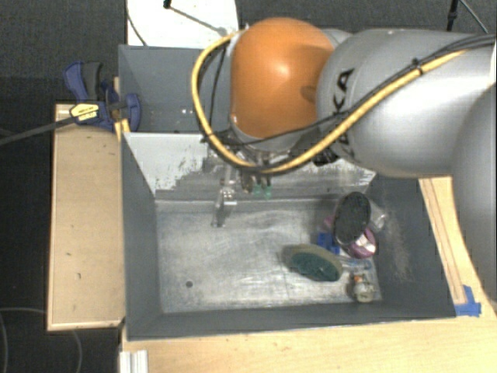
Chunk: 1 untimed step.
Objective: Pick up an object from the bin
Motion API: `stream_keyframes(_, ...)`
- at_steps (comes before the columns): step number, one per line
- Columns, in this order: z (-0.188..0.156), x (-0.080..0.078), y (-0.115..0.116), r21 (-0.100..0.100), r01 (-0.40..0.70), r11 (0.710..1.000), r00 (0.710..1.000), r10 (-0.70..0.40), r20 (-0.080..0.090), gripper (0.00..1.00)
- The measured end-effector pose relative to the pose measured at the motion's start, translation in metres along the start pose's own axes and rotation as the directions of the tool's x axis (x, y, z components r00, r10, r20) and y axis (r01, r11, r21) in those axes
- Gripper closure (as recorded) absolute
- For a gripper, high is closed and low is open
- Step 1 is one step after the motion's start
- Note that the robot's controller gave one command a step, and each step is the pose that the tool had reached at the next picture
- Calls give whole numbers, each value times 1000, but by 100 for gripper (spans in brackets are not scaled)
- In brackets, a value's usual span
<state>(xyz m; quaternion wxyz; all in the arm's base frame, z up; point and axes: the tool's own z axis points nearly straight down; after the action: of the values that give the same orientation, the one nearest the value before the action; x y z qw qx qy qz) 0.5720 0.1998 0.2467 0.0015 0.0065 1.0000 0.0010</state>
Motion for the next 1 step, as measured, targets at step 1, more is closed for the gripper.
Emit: stream_keyframes(1, -20, 53, 11, 0, -24, 1000, 1000, 24, -2, 0)
